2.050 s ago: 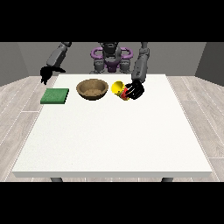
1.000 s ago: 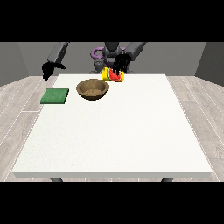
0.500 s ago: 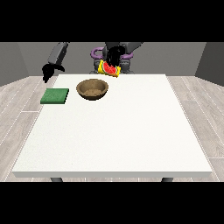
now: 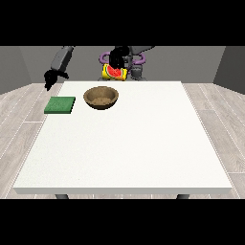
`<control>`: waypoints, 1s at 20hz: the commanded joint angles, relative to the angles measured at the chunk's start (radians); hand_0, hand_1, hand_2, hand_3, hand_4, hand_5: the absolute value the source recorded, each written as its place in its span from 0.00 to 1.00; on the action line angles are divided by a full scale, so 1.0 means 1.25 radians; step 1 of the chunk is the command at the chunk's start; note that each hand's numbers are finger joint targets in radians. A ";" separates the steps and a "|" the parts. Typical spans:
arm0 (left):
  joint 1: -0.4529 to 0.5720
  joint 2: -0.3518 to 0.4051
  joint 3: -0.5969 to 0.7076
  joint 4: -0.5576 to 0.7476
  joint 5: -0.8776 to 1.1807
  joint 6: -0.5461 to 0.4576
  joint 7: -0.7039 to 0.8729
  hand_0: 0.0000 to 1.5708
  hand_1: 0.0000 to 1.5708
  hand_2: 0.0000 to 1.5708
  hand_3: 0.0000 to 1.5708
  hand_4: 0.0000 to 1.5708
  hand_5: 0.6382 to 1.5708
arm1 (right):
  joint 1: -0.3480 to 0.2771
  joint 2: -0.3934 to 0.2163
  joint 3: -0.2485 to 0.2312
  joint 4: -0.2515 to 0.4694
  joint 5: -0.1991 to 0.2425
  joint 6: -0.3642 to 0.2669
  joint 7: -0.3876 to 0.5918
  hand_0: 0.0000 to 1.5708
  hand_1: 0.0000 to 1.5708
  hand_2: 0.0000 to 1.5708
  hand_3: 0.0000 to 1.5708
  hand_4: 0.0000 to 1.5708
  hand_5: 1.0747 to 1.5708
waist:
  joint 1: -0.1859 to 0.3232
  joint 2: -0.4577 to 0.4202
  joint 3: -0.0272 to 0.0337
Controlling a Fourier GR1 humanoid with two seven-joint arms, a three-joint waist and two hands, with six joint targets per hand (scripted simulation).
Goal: Pick the cup and pour the ball into the bowl, then pick the bowl and place it on the pad
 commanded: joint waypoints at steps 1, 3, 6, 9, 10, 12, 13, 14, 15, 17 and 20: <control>-0.019 0.009 -0.033 0.007 -0.055 -0.048 -0.033 0.24 0.24 1.00 1.00 0.59 1.00 | -0.017 -0.043 -0.018 0.003 -0.022 0.066 -0.005 0.00 0.00 0.12 0.18 0.27 0.91 | -0.008 0.017 0.0002; -0.007 0.021 -0.056 0.014 -0.067 -0.082 -0.066 0.48 0.48 1.00 1.00 0.69 0.98 | 0.017 0.004 0.006 -0.007 -0.005 0.045 -0.025 0.00 0.00 0.07 0.15 0.27 0.91 | -0.021 -0.016 0.0000; -0.048 -0.001 -0.037 0.033 -0.117 -0.088 -0.054 0.89 0.89 1.00 1.00 0.73 0.96 | -0.023 0.010 0.021 -0.028 0.002 0.029 0.001 0.00 0.00 0.06 0.19 0.27 0.91 | -0.039 0.023 -0.0002; -0.004 0.038 0.010 -0.033 -0.095 -0.090 -0.123 0.93 0.93 1.00 1.00 0.69 0.97 | 0.001 -0.021 0.008 -0.023 -0.012 0.042 0.023 0.00 0.00 0.19 0.26 0.28 0.92 | -0.012 -0.021 -0.0005; -0.025 0.021 0.017 -0.053 -0.105 -0.118 -0.121 0.87 0.87 1.00 1.00 0.67 0.99 | 0.018 -0.007 0.007 -0.003 -0.005 0.042 -0.031 0.00 0.00 0.19 0.24 0.33 0.93 | 0.005 0.010 -0.0001; -0.013 0.078 0.081 -0.049 -0.064 -0.076 -0.153 0.67 0.67 1.00 1.00 0.67 0.99 | 0.024 -0.014 0.015 -0.017 -0.013 0.065 0.025 0.00 0.00 0.10 0.18 0.44 0.95 | -0.013 -0.009 -0.0005; 0.010 0.068 0.080 -0.089 -0.051 -0.077 -0.148 0.49 0.49 1.00 1.00 0.68 0.99 | 0.048 -0.028 0.004 0.005 -0.014 0.066 0.003 0.00 0.00 0.10 0.18 0.44 0.95 | 0.022 -0.012 -0.0002; 0.033 0.062 0.127 -0.091 -0.004 -0.056 -0.125 0.13 0.13 1.00 1.00 0.65 1.00 | 0.055 -0.033 0.004 -0.004 -0.024 0.084 0.035 0.00 0.00 0.10 0.18 0.44 0.95 | 0.012 -0.043 -0.0009; 0.021 0.091 0.179 -0.093 0.029 -0.034 -0.140 0.00 0.00 1.00 1.00 0.61 1.00 | 0.049 -0.005 0.010 -0.020 -0.016 0.040 0.016 0.00 0.00 0.10 0.18 0.44 0.95 | 0.017 -0.030 -0.0013; 0.098 0.145 0.234 -0.107 0.083 0.038 -0.167 0.00 0.00 1.00 1.00 0.48 0.94 | 0.086 0.007 0.009 -0.019 -0.028 0.061 0.026 0.00 0.00 0.10 0.18 0.44 0.95 | 0.037 -0.037 -0.0025; 0.193 0.154 0.302 -0.131 0.195 0.117 -0.232 0.97 0.97 1.00 1.00 0.55 0.94 | 0.071 -0.007 -0.010 -0.020 -0.049 0.053 0.053 0.00 0.00 0.22 0.21 0.46 0.98 | 0.095 0.003 -0.0044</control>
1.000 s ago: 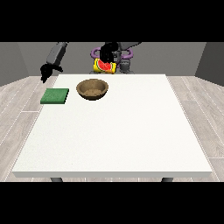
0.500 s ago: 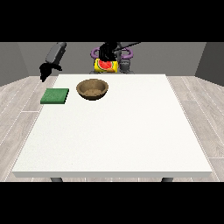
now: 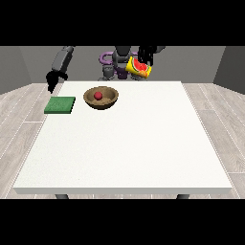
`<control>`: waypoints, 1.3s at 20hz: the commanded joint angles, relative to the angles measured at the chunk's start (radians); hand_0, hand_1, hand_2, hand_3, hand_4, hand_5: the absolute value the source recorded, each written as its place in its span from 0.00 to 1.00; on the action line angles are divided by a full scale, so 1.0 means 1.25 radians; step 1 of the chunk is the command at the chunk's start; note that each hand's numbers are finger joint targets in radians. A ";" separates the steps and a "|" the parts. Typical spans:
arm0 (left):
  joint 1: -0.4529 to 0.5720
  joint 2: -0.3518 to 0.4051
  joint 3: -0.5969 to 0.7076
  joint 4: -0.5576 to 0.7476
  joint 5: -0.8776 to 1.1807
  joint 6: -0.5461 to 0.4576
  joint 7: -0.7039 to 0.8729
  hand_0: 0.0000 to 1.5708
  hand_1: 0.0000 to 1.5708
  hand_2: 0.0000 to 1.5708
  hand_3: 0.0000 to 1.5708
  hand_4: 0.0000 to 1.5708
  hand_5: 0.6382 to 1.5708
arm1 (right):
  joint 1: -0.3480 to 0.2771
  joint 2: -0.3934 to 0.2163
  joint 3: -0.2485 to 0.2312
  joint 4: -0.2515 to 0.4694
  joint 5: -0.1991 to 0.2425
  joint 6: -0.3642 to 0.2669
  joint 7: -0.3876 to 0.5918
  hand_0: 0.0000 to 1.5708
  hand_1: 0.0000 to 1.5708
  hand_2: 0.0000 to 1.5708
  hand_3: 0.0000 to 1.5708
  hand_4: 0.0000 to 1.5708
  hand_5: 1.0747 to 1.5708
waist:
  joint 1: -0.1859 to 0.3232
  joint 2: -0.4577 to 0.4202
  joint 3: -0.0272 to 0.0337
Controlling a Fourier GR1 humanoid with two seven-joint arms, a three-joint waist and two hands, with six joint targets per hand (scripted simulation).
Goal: Pick the cup and pour the ball into the bowl, then pick the bowl and place it on the pad
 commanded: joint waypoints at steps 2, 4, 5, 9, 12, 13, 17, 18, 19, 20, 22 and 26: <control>0.122 0.027 0.147 -0.023 0.217 0.097 -0.127 0.99 0.99 1.00 0.89 0.75 0.98 | -0.008 0.020 -0.011 -0.023 -0.015 -0.012 -0.028 0.00 0.00 0.23 0.18 0.45 0.99 | 0.066 0.081 -0.0035; 0.224 -0.038 0.143 -0.029 0.291 0.138 -0.176 0.89 0.89 0.77 0.61 0.83 1.00 | -0.029 -0.007 -0.032 -0.023 -0.030 -0.028 -0.004 0.00 0.00 0.23 0.21 0.46 0.98 | 0.112 0.120 -0.0067; 0.261 -0.049 0.148 -0.019 0.314 0.173 -0.209 0.84 0.84 0.73 0.53 0.87 1.00 | -0.032 0.006 -0.033 -0.032 -0.032 -0.036 -0.019 0.00 0.00 0.23 0.17 0.46 0.97 | 0.116 0.159 -0.0080; 0.306 -0.051 0.229 -0.043 0.494 0.223 -0.409 0.83 0.83 0.71 0.50 0.92 1.00 | -0.053 0.004 -0.070 -0.042 -0.066 -0.055 -0.035 0.00 0.00 0.24 0.07 0.44 0.95 | 0.173 0.242 -0.0059; 0.313 -0.029 0.288 -0.028 0.617 0.193 -0.562 0.75 0.75 0.68 0.46 0.90 0.99 | -0.069 -0.028 -0.084 -0.054 -0.084 -0.034 -0.012 0.00 0.00 0.27 0.15 0.44 0.96 | 0.177 0.283 -0.0029; 0.291 -0.013 0.320 -0.035 0.686 0.125 -0.585 0.70 0.70 0.65 0.46 0.86 0.98 | -0.065 -0.018 -0.091 -0.055 -0.088 -0.048 -0.027 0.00 0.00 0.25 0.18 0.43 0.95 | 0.190 0.283 -0.0029; 0.276 -0.070 0.331 0.041 0.793 -0.023 -0.570 0.00 0.00 0.00 0.00 0.00 0.36 | -0.101 -0.007 -0.087 -0.086 -0.100 -0.045 -0.016 0.00 0.00 0.19 0.00 0.07 0.92 | 0.166 0.348 -0.0017; 0.266 -0.040 0.358 0.060 0.824 -0.058 -0.603 0.00 0.00 0.00 0.00 0.00 0.02 | -0.088 0.006 -0.084 -0.101 -0.098 -0.061 -0.022 0.00 0.00 0.18 0.00 0.00 0.95 | 0.160 0.345 -0.0016; 0.280 -0.066 0.347 0.085 0.817 -0.044 -0.623 0.00 0.00 0.00 0.00 0.00 0.01 | -0.104 0.019 -0.078 -0.113 -0.102 -0.076 0.007 0.00 0.00 0.00 0.00 0.00 0.99 | 0.159 0.339 -0.0014; 0.261 -0.043 0.369 0.094 0.836 -0.072 -0.615 0.00 0.00 0.00 0.00 0.00 0.00 | -0.113 -0.003 -0.074 -0.117 -0.100 -0.066 0.028 0.00 0.00 0.00 0.00 0.00 1.00 | 0.149 0.337 -0.0003; 0.257 -0.041 0.376 0.103 0.837 -0.065 -0.631 0.00 0.00 0.00 0.00 0.00 0.00 | -0.119 0.045 -0.052 -0.123 -0.080 -0.101 0.010 0.00 0.00 0.00 0.00 0.00 1.00 | 0.135 0.326 0.0008; 0.217 -0.019 0.407 0.107 0.861 -0.081 -0.616 0.00 0.00 0.00 0.00 0.00 0.02 | -0.135 0.085 -0.045 -0.108 -0.084 -0.122 0.033 0.00 0.00 0.00 0.00 0.00 1.00 | 0.117 0.323 0.0018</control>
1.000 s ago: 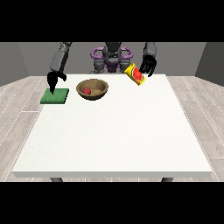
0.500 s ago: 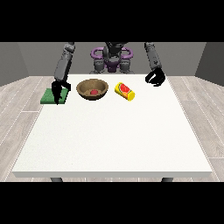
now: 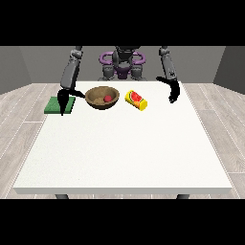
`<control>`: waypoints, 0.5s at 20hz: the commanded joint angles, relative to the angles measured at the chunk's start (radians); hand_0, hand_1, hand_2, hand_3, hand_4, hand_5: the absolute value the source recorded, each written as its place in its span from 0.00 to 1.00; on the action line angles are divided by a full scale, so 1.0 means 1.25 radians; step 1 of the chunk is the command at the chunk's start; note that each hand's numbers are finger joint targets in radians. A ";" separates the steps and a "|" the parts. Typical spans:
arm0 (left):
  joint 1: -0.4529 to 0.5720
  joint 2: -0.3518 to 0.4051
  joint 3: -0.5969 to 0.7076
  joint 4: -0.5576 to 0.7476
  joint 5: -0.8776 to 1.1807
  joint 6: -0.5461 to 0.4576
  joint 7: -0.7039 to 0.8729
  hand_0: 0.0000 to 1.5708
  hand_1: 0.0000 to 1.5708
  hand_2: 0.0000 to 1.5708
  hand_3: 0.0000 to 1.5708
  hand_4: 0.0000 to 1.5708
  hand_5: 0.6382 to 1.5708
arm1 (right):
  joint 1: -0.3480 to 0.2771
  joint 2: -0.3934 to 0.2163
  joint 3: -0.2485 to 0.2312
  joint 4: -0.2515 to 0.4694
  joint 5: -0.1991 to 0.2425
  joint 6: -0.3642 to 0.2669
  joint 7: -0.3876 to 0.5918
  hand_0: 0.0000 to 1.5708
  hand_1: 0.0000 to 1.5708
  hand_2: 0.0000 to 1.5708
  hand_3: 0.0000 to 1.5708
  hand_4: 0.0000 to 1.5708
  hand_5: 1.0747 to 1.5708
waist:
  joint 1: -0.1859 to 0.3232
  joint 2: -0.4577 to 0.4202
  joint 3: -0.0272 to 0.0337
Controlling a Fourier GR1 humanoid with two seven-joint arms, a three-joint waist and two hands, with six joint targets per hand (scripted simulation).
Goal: Pick the cup and pour the ball into the bowl, then pick the bowl and place it on the pad
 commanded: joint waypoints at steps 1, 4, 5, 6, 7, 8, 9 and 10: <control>-0.010 0.027 0.024 0.001 0.032 -0.040 0.009 0.00 0.00 0.00 0.00 0.00 0.03 | -0.025 0.031 0.019 0.050 -0.009 0.026 0.064 0.00 0.00 0.00 0.00 0.00 1.00 | -0.007 -0.003 0.0204; 0.040 -0.008 0.004 0.011 0.015 -0.013 0.015 0.00 0.00 0.00 0.00 0.00 0.06 | -0.017 0.088 0.025 0.055 -0.020 0.004 0.080 0.00 0.00 0.00 0.00 0.00 1.00 | -0.021 -0.073 0.0200; 0.036 -0.012 0.008 0.008 0.017 -0.006 0.039 0.00 0.00 0.00 0.00 0.00 0.05 | -0.030 0.068 0.027 0.062 -0.019 0.013 0.104 0.00 0.00 0.00 0.00 0.00 1.00 | -0.035 -0.093 0.0202; 0.036 0.029 0.044 0.078 0.038 -0.035 0.018 0.00 0.00 0.00 0.00 0.00 0.05 | -0.031 0.091 0.048 0.014 -0.021 0.003 0.152 0.00 0.00 0.00 0.00 0.00 1.00 | -0.069 -0.133 0.0187; 0.034 0.041 0.055 0.082 0.046 -0.045 0.052 0.00 0.00 0.00 0.00 0.00 0.03 | -0.028 0.096 0.053 0.013 -0.025 0.004 0.188 0.00 0.00 0.00 0.00 0.00 0.99 | -0.084 -0.181 0.0189; 0.099 0.011 0.057 0.129 0.035 0.003 -0.014 0.00 0.00 0.00 0.00 0.00 0.03 | -0.028 0.071 0.060 -0.021 -0.027 -0.002 0.243 0.00 0.00 0.00 0.00 0.00 0.99 | -0.117 -0.217 0.0183; 0.080 0.033 0.075 0.139 0.053 -0.021 0.031 0.00 0.00 0.00 0.00 0.00 0.03 | -0.030 0.122 0.084 -0.038 -0.009 -0.056 0.245 0.00 0.00 0.00 0.00 0.00 1.00 | -0.128 -0.249 0.0188; 0.096 0.033 0.078 0.157 0.050 -0.007 -0.002 0.00 0.00 0.00 0.00 0.00 0.03 | -0.040 0.134 0.103 -0.055 -0.004 -0.067 0.276 0.00 0.00 0.00 0.00 0.00 1.00 | -0.145 -0.253 0.0191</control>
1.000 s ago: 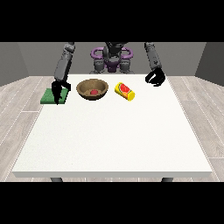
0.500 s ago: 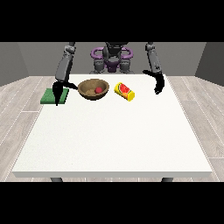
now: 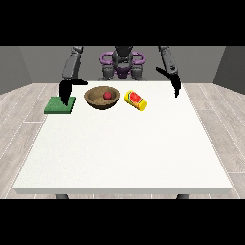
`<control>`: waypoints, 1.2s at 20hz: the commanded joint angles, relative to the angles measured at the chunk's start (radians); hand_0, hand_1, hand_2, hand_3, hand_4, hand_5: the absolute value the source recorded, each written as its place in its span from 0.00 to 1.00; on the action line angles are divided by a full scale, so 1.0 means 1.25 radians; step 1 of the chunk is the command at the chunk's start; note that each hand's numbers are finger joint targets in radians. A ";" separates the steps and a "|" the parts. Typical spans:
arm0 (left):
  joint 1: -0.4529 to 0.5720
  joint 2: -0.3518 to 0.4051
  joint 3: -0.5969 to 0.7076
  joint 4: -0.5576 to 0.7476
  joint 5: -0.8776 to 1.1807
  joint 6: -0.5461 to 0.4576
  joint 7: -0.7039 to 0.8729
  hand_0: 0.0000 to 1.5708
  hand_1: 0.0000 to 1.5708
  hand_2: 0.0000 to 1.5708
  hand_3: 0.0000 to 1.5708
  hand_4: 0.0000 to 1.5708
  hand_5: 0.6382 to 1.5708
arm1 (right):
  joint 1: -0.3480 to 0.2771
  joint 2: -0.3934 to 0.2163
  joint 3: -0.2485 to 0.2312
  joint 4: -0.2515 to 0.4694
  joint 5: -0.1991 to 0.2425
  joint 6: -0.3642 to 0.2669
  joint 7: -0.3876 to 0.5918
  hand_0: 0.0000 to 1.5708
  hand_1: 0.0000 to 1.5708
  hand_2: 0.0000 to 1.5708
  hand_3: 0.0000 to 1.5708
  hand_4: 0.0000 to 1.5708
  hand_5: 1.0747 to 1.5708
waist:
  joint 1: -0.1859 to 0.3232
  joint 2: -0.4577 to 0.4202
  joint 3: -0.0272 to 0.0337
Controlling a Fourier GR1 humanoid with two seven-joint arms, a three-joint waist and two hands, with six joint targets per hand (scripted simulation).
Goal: Pick the cup and pour the ball into the bowl, then pick the bowl and place it on the pad
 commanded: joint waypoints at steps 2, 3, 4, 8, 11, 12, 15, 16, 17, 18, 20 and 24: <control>0.046 -0.009 0.007 0.031 0.014 0.008 0.005 0.00 0.00 0.00 0.00 0.00 0.05 | 0.014 0.091 0.059 -0.017 0.023 -0.056 0.049 0.00 0.00 0.00 0.00 0.00 1.00 | -0.049 -0.074 0.0052; 0.059 -0.001 0.012 0.029 0.018 0.004 -0.016 0.00 0.00 0.00 0.00 0.00 0.06 | 0.051 0.111 0.067 -0.017 0.027 -0.045 0.018 0.00 0.00 0.00 0.00 0.00 1.00 | -0.059 -0.081 0.0052; 0.061 -0.011 0.002 0.018 0.015 0.005 0.000 0.00 0.00 0.00 0.00 0.00 0.07 | 0.035 0.134 0.071 -0.004 0.031 -0.084 0.032 0.00 0.00 0.00 0.00 0.00 1.00 | -0.041 -0.083 0.0053; 0.014 0.026 0.004 -0.033 0.030 -0.026 0.048 0.00 0.00 0.00 0.00 0.00 0.06 | -0.004 0.116 0.046 0.057 0.007 -0.051 0.014 0.00 0.00 0.00 0.00 0.00 1.00 | -0.025 -0.033 0.0056; 0.050 -0.011 -0.040 -0.097 0.012 -0.013 0.068 0.00 0.00 0.00 0.00 0.00 0.06 | -0.026 0.111 0.031 0.117 0.009 -0.070 -0.031 0.00 0.00 0.00 0.00 0.00 1.00 | 0.005 -0.023 0.0058; 0.059 0.001 -0.022 -0.058 0.017 -0.010 -0.005 0.00 0.00 0.00 0.00 0.00 0.06 | -0.060 0.110 0.033 0.094 0.000 -0.082 0.016 0.00 0.00 0.00 0.00 0.00 1.00 | -0.005 -0.008 0.0055; 0.039 0.023 -0.015 -0.092 0.028 -0.027 0.019 0.00 0.00 0.00 0.00 0.00 0.06 | -0.064 0.137 0.033 0.132 0.008 -0.101 -0.043 0.00 0.00 0.00 0.00 0.00 1.00 | 0.006 0.018 0.0056; 0.050 0.038 -0.019 -0.123 0.037 -0.058 0.012 0.00 0.00 0.00 0.00 0.00 0.06 | -0.067 0.114 0.010 0.150 -0.006 -0.085 -0.066 0.00 0.00 0.00 0.00 0.00 1.00 | 0.038 0.038 0.0058; 0.033 0.018 -0.030 -0.155 0.038 -0.052 0.083 0.00 0.00 0.00 0.00 0.00 0.06 | -0.030 0.127 0.022 0.170 0.006 -0.064 -0.095 0.00 0.00 0.00 0.00 0.00 1.00 | 0.034 0.026 0.0061; 0.030 0.046 -0.022 -0.148 0.034 -0.061 0.045 0.00 0.00 0.00 0.00 0.00 0.06 | -0.060 0.124 0.008 0.165 -0.004 -0.094 -0.085 0.00 0.00 0.00 0.00 0.00 1.00 | 0.046 0.051 0.0060; 0.031 0.041 -0.035 -0.154 0.030 -0.068 0.048 0.00 0.00 0.00 0.00 0.00 0.05 | -0.049 0.120 -0.009 0.193 -0.015 -0.161 -0.001 0.00 0.00 0.00 0.00 0.30 0.96 | 0.067 0.047 0.0058; -0.023 0.007 -0.072 -0.175 0.016 -0.069 0.051 0.00 0.00 0.00 0.00 0.00 0.07 | 0.032 0.056 0.146 0.202 0.204 -0.305 -0.027 1.00 1.00 1.00 1.00 0.69 0.93 | 0.127 0.110 0.0006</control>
